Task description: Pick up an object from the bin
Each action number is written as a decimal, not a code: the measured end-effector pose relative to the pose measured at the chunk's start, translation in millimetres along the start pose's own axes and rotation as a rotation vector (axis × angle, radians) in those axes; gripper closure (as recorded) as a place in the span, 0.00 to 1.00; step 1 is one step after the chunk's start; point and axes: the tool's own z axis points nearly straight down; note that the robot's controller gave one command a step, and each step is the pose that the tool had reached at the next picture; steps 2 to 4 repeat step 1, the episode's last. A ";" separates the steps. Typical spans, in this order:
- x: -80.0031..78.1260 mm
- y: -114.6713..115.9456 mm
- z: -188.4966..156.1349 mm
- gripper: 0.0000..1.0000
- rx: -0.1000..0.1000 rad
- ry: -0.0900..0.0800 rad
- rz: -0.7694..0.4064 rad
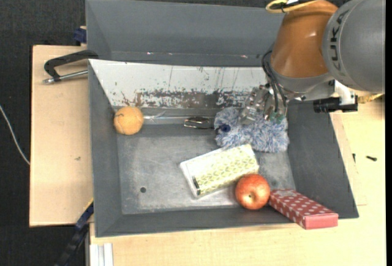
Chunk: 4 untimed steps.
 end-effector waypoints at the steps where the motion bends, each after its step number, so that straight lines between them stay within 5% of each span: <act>1: -0.8 0.5 -7.1 1.00 0.000 -0.002 -0.001; 4: -0.8 0.5 -7.1 1.00 0.000 -0.002 -0.001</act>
Offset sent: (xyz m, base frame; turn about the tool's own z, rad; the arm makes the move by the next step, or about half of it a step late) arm -0.0001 0.0000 0.0036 0.0000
